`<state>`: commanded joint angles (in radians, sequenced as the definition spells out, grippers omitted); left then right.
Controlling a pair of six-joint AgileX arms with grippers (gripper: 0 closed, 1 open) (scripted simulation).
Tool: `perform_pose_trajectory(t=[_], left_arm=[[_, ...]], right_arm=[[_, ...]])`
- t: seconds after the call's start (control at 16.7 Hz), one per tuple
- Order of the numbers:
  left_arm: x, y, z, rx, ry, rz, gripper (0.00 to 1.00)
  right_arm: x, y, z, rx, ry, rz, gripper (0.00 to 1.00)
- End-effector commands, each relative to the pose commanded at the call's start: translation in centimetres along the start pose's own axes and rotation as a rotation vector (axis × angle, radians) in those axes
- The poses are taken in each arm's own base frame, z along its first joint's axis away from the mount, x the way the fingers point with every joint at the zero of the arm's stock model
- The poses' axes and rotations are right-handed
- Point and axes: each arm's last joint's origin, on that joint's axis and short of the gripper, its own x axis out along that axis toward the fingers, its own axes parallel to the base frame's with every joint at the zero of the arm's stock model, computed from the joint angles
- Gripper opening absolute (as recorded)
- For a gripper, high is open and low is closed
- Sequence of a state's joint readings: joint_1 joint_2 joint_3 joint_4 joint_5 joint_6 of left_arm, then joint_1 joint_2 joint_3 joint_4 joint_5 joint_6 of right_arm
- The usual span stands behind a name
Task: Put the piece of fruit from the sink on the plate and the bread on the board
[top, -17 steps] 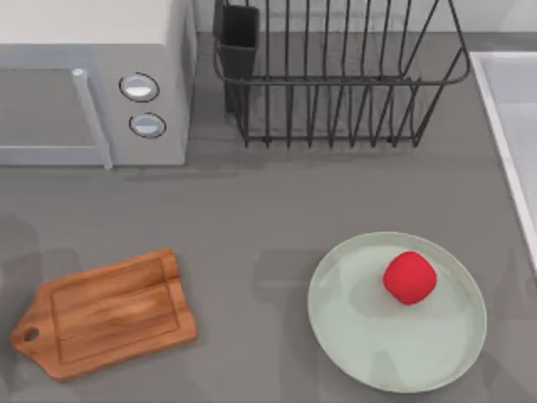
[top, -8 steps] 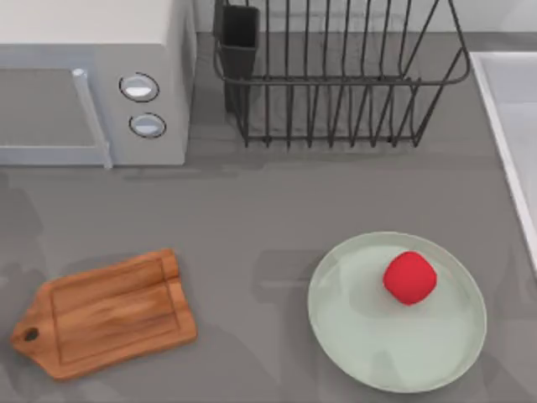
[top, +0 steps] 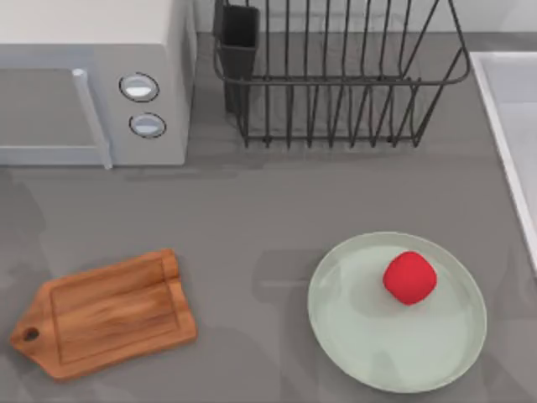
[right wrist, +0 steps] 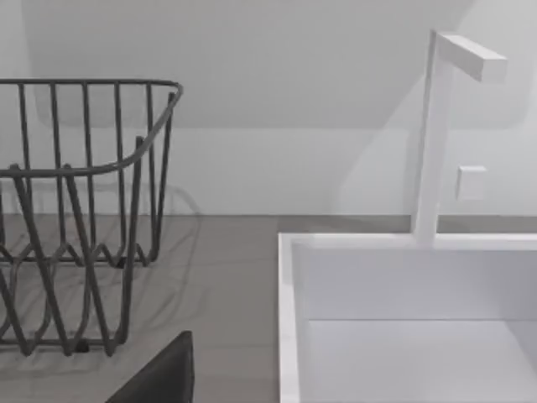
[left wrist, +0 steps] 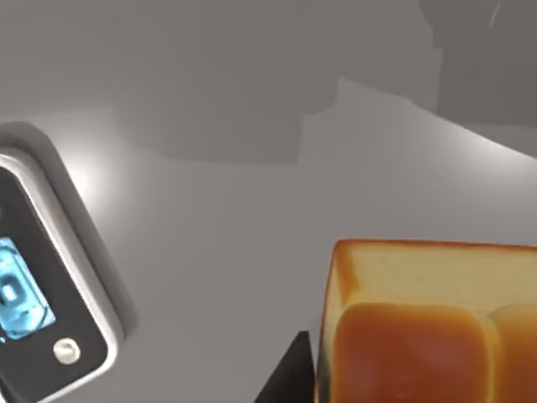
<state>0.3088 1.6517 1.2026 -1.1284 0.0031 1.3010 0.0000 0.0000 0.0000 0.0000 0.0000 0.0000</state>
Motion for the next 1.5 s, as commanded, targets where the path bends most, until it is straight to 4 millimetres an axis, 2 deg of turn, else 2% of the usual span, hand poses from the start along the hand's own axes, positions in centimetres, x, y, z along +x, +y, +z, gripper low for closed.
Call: perform_pose_trajectory(t=[0.3,0.6,0.84,1.08,1.32,1.5], left_arm=[[0.2,-1.4,3.6,-0.119,0.031,-0.021,0.00],[0.9,-4.5,8.4,-0.429,0.094,-0.036,0.00],[1.9,-7.7,11.3,-0.827,0.159,-0.021,0.00],[3.0,-10.4,13.1,-1.273,0.215,0.024,0.00],[3.8,-12.0,14.0,-1.704,0.221,0.077,0.00],[3.9,-12.3,14.2,-2.009,0.172,0.094,0.00]], right_arm=[[0.0,0.0,0.0,0.000,0.000,0.000,1.00],[0.0,0.0,0.0,0.000,0.000,0.000,1.00],[0.0,0.0,0.0,0.000,0.000,0.000,1.00],[0.0,0.0,0.0,0.000,0.000,0.000,1.00],[0.0,0.0,0.0,0.000,0.000,0.000,1.00],[0.0,0.0,0.0,0.000,0.000,0.000,1.00]])
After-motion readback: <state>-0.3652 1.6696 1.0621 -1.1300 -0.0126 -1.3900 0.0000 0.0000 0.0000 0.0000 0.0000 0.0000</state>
